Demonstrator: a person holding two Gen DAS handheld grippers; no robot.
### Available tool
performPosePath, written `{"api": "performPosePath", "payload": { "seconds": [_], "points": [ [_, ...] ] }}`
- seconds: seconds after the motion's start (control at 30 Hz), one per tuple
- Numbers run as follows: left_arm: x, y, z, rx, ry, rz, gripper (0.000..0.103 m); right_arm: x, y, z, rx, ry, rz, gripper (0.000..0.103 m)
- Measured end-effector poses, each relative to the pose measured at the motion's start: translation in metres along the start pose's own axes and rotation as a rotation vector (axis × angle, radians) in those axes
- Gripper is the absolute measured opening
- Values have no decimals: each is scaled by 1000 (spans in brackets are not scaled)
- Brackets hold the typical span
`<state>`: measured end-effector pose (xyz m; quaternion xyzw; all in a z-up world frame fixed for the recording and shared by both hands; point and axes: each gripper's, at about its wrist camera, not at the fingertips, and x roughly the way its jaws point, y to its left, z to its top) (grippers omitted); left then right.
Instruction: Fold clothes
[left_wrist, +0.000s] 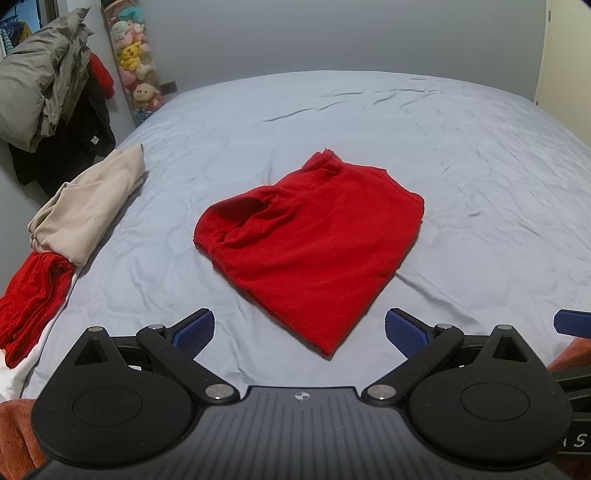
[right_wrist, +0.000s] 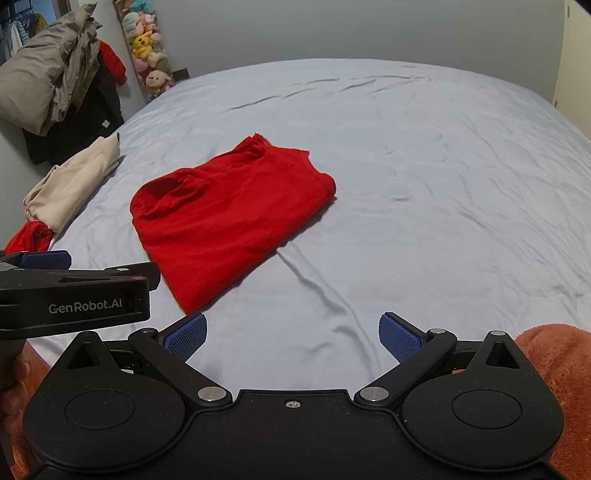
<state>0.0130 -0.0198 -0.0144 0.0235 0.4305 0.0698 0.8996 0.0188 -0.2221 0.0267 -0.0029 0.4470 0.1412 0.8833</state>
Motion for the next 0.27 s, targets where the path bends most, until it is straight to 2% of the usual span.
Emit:
{"api": "performPosePath", "payload": {
  "seconds": [0.27],
  "points": [
    [0,-2,1,-6,0,2,100,0,0,0,2,-2,1,99]
  ]
}}
